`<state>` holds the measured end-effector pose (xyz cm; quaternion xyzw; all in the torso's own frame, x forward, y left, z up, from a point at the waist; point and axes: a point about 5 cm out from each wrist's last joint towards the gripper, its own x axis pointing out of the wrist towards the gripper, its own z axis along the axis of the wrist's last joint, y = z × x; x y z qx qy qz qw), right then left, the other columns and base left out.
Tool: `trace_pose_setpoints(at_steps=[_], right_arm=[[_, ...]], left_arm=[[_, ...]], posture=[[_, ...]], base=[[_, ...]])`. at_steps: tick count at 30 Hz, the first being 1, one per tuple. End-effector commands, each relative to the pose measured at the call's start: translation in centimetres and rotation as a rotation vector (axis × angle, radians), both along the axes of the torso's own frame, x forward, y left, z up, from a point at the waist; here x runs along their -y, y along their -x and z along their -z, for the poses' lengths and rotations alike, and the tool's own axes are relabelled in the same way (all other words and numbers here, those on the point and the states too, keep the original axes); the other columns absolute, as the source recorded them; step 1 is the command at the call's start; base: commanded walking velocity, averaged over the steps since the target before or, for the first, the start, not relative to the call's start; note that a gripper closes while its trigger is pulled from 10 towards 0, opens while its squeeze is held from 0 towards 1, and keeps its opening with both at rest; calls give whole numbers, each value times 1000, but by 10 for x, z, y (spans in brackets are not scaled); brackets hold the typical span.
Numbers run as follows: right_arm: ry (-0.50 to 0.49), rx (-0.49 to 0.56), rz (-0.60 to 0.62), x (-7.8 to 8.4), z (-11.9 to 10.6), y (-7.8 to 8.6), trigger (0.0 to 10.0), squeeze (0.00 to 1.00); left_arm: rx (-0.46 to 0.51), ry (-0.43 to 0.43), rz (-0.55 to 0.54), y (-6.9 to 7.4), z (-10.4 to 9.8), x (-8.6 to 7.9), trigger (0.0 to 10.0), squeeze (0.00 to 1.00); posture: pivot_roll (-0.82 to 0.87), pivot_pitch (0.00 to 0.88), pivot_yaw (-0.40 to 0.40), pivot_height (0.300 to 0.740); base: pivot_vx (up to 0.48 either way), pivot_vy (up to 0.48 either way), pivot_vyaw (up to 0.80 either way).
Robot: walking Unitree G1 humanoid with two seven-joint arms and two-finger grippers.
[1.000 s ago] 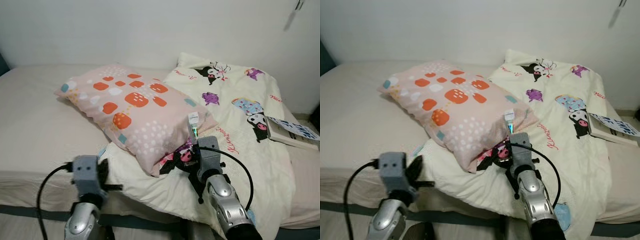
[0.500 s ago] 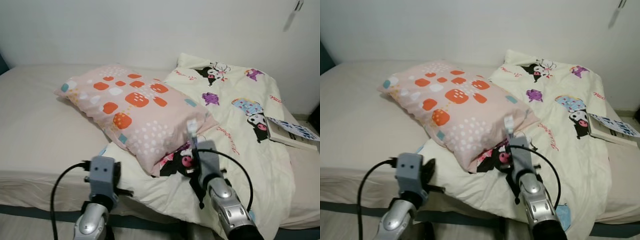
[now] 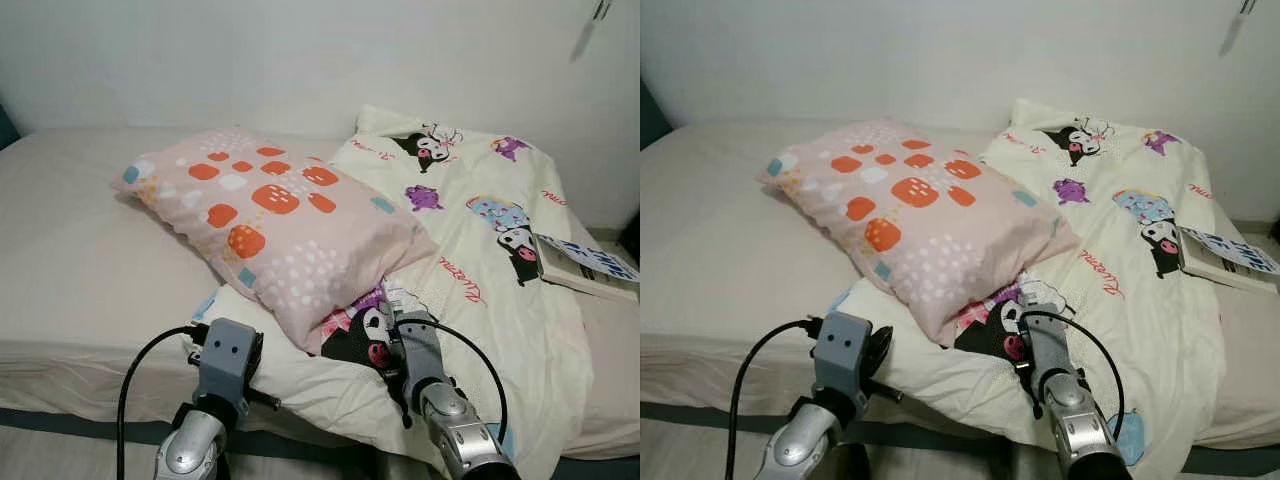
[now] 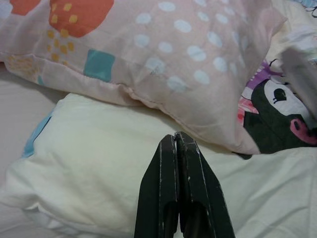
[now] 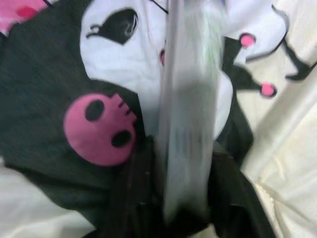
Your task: Clean up the room
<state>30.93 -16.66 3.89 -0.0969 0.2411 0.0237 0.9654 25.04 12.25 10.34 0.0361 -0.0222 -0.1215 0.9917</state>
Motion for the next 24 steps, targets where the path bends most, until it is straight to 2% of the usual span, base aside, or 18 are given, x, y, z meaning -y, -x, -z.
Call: trace_pose_setpoints(at_steps=[1, 2, 6, 14, 15, 16, 18, 19, 20, 21, 24], right_arm=[[4, -33, 16, 3, 5, 2, 10000, 882], [3, -23, 20, 3, 3, 1, 10000, 0], [-1, 58, 49, 7, -9, -6, 10000, 0], [-33, 102, 67, 7, -16, -10, 10000, 0], [-36, 112, 68, 8, -18, -10, 9137, 0], [-38, 117, 69, 8, -19, -11, 6392, 0], [-38, 117, 69, 8, -19, -11, 6392, 0], [-40, 118, 66, 8, -19, -11, 4941, 0], [-40, 118, 66, 8, -19, -11, 4941, 0], [-44, 114, 65, 7, -18, -11, 0, 0], [-50, 113, 65, 7, -17, -10, 0, 0]], left_arm=[[-12, -18, 0, 2, 2, -4, 10000, 0], [-7, -19, 0, 2, 1, -4, 10000, 0], [10, -20, -8, 1, -2, -4, 10000, 0], [19, -18, -9, 1, -4, -4, 10000, 0], [22, -18, -10, 1, -4, -4, 10000, 0], [23, -18, -10, 1, -4, -4, 10000, 0], [23, -18, -10, 1, -4, -4, 10000, 0], [23, -19, -10, 1, -4, -4, 10000, 0], [23, -19, -10, 1, -4, -4, 10000, 0], [24, -22, -8, 1, -5, -5, 10000, 0], [22, -24, -9, 1, -4, -5, 10000, 0]], posture=[[-41, 152, -41, 577], [-41, 151, -42, 577], [-39, 146, -42, 577], [-39, 146, -42, 577], [-39, 146, -42, 577], [-39, 146, -42, 577], [-39, 146, -42, 577], [-39, 146, -42, 577], [-39, 146, -42, 577], [-38, 148, -40, 577], [-38, 148, -39, 577]], base=[[0, 0, 0], [0, 0, 0], [0, 0, 0], [0, 0, 0], [0, 0, 0], [0, 0, 0], [0, 0, 0], [0, 0, 0], [0, 0, 0], [0, 0, 0], [0, 0, 0]])
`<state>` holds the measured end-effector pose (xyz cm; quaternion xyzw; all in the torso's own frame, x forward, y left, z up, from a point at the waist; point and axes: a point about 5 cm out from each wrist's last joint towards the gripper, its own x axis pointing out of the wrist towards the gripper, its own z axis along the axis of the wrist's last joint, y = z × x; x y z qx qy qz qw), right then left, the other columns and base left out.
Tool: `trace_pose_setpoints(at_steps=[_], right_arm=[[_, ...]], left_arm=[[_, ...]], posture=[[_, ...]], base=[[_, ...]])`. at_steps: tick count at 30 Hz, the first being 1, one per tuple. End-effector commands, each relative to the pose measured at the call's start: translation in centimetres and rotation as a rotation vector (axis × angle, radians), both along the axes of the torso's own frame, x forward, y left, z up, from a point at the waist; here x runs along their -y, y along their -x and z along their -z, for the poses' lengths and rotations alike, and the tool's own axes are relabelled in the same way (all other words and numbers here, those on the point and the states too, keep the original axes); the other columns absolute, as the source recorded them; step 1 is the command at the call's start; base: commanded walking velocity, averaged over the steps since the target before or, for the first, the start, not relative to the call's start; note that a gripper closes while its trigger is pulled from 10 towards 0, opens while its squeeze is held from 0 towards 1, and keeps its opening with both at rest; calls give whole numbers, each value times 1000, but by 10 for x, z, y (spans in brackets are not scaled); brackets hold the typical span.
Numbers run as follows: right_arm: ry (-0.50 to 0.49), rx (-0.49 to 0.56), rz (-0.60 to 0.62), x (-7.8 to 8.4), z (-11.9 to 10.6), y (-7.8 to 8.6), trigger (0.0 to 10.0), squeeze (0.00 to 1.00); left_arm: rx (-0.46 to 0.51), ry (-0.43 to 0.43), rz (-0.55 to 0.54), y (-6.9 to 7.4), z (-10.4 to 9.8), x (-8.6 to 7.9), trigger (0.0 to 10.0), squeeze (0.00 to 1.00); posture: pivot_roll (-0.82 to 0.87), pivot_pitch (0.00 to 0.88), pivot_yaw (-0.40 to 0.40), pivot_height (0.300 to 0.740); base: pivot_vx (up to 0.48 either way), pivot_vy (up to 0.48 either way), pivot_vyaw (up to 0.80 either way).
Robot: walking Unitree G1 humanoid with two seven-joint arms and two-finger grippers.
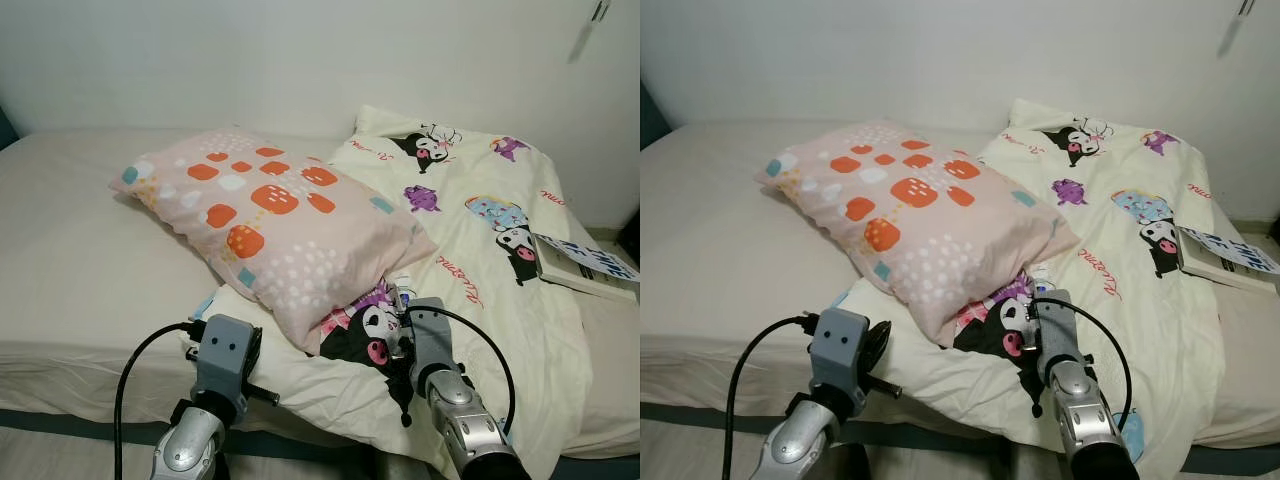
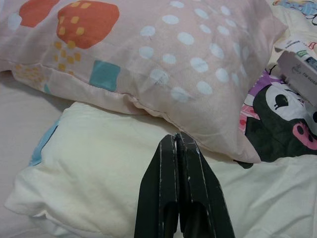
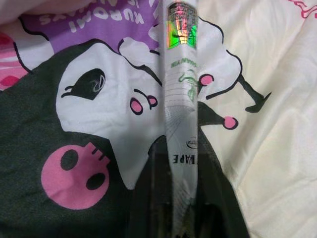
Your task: Clean up the room
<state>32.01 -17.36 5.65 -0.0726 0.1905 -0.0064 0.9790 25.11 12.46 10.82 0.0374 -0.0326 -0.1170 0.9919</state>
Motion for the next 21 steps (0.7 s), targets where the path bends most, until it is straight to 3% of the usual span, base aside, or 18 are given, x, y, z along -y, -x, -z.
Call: trace_pose_setpoints(at_steps=[1, 4, 10, 11, 14, 21], right_arm=[[-14, 5, 4, 0, 0, 0, 0, 0], [-21, 10, 5, 0, 0, 0, 0, 0], [-107, 142, -49, -13, -22, -7, 0, 0], [-127, 223, -121, -24, -35, -8, 10000, 0], [-143, 316, -215, -43, -55, -9, 10000, 0], [-122, 419, -250, -54, -75, -13, 10000, 0]], left_arm=[[0, -25, -1, 1, 0, -3, 10000, 0], [0, -26, -1, 1, 0, -3, 10000, 0], [22, -8, -55, -4, -4, -9, 10000, 0], [33, 29, -76, -5, -8, -11, 10000, 0], [64, 112, -65, -6, -17, -10, 10000, 0], [75, 100, -27, -7, -21, -2, 10000, 0]], posture=[[-38, 148, -39, 577], [-37, 148, -39, 577], [-37, 146, -37, 577], [-37, 146, -37, 577], [-38, 138, -37, 577], [-37, 130, -40, 577]], base=[[0, 0, 0], [0, 0, 0], [0, 0, 0], [0, 0, 0], [0, 0, 0], [0, 0, 0]])
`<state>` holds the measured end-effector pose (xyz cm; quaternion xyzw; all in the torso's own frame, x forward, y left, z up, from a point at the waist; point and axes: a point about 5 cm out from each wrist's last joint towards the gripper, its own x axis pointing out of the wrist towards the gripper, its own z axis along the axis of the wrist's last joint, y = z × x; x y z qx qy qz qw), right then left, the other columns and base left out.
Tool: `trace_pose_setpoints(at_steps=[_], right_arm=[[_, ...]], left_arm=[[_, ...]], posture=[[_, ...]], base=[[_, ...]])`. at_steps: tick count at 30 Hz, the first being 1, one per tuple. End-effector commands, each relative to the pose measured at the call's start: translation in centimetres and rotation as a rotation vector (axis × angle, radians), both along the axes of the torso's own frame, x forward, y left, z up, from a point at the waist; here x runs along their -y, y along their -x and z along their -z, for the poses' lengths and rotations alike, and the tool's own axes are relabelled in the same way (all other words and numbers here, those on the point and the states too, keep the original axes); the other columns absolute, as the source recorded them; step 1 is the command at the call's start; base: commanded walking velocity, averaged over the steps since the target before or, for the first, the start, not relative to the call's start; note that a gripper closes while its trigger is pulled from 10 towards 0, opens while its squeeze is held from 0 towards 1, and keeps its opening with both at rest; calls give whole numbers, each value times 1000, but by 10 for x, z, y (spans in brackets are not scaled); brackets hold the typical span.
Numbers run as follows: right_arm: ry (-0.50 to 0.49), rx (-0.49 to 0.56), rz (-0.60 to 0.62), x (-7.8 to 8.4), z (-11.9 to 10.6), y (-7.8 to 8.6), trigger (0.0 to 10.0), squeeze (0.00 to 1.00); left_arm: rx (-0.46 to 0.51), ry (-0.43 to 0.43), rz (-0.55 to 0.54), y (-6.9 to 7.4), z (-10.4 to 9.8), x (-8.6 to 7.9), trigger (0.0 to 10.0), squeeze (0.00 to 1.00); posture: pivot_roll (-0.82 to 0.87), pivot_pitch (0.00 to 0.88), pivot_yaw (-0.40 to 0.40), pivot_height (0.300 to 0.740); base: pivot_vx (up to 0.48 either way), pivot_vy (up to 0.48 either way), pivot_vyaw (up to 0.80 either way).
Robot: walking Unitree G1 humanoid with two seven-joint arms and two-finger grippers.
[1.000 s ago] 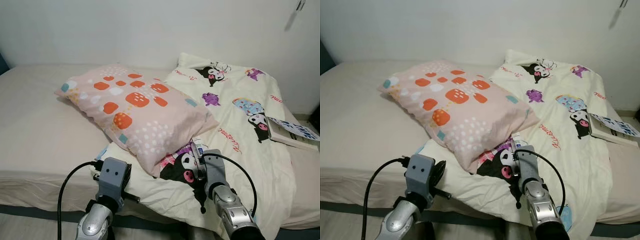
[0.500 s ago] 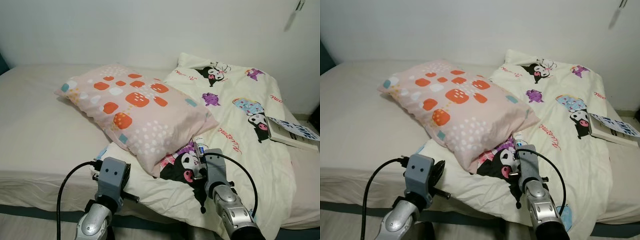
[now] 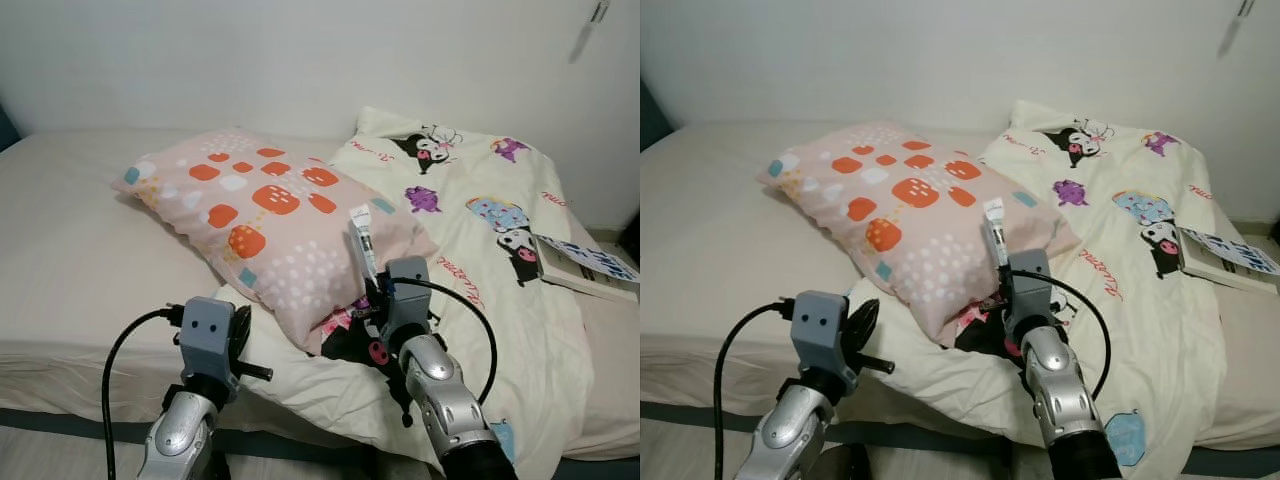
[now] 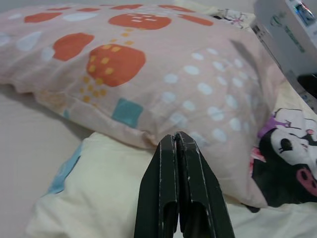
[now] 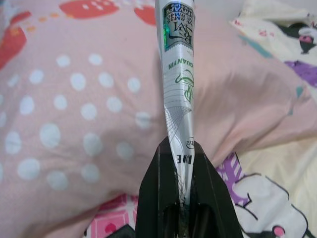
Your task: Clean up the room
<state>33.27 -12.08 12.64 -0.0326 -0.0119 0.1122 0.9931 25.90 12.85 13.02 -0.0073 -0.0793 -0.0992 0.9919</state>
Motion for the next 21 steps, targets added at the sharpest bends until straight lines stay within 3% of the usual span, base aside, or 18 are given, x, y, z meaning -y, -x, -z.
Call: trace_pose_setpoints(at_steps=[1, 6, 14, 21], right_arm=[[33, 52, 10, -1, -7, -2, 10000, 0], [55, 55, 20, 2, -8, -3, 10000, 0], [47, 10, 33, 7, -1, 0, 10000, 0], [48, -10, 57, 10, 5, 0, 10000, 0]], left_arm=[[-15, -10, -27, -2, 1, 1, 10000, 0], [-23, -14, -111, -8, 2, -6, 10000, 0], [-13, -16, -120, -10, -1, -4, 10000, 0], [-30, -70, -147, -12, 3, -5, 10000, 0]], posture=[[-37, 128, -41, 577], [-38, 124, -44, 577], [-42, 122, -42, 612], [-42, 123, -41, 642]], base=[[0, 0, 0], [0, 0, 0], [0, 0, 0], [0, 0, 0]])
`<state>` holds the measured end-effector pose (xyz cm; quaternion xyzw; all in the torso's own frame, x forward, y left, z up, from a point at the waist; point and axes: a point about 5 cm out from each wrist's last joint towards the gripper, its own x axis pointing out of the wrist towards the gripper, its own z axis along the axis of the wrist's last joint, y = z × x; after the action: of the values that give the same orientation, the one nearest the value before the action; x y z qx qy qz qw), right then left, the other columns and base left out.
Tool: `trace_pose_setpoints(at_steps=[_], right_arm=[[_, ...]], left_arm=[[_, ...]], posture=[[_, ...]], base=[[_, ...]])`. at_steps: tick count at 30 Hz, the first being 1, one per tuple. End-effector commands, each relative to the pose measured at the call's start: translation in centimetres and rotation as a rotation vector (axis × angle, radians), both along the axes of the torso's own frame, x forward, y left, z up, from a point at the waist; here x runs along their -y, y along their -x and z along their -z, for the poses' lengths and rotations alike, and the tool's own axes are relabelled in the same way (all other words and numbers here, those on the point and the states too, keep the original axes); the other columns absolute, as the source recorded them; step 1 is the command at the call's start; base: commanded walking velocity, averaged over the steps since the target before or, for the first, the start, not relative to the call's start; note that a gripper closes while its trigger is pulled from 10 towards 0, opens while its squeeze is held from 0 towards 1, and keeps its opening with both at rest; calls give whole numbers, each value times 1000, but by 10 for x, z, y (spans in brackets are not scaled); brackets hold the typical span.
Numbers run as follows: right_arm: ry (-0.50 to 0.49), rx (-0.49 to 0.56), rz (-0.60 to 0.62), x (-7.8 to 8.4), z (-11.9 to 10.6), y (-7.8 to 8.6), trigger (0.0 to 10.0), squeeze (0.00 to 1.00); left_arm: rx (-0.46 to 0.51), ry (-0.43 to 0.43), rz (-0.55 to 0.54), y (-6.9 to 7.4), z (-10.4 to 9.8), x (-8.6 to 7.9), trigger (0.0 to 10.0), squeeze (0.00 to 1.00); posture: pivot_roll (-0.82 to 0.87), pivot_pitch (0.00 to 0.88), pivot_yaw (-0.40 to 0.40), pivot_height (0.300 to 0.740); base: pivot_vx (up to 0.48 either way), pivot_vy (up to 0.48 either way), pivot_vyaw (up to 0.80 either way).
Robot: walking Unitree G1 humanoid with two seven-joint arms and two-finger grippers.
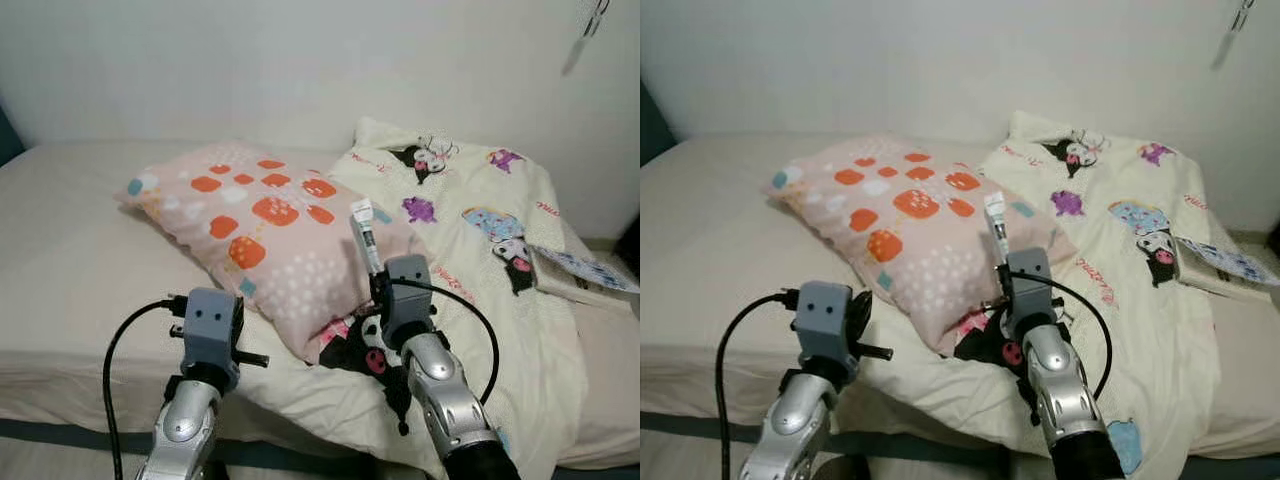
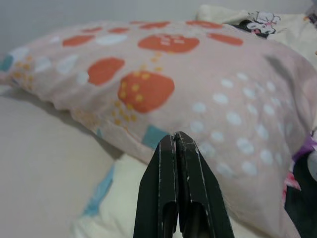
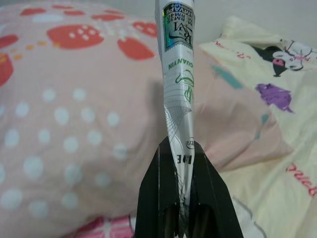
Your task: Clean up the room
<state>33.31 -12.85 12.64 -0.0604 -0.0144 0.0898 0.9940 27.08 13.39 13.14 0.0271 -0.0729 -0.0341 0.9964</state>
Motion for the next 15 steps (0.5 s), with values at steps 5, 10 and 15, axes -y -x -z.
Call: trace_pose_setpoints(at_steps=[5, 10, 15], right_arm=[[-3, -24, 17, 3, 5, 1, 10000, 0], [-4, -27, 18, 3, 5, 1, 10000, 0], [-4, -28, 19, 3, 5, 1, 10000, 0]], left_arm=[[-21, 4, -47, -1, 4, -4, 10000, 0], [-23, 10, -62, -2, 4, -7, 10000, 0], [-28, 11, -78, -2, 5, -10, 10000, 0]], posture=[[-41, 124, -40, 657], [-41, 124, -39, 682], [-41, 125, -39, 702]], base=[[0, 0, 0], [0, 0, 0], [0, 0, 0]])
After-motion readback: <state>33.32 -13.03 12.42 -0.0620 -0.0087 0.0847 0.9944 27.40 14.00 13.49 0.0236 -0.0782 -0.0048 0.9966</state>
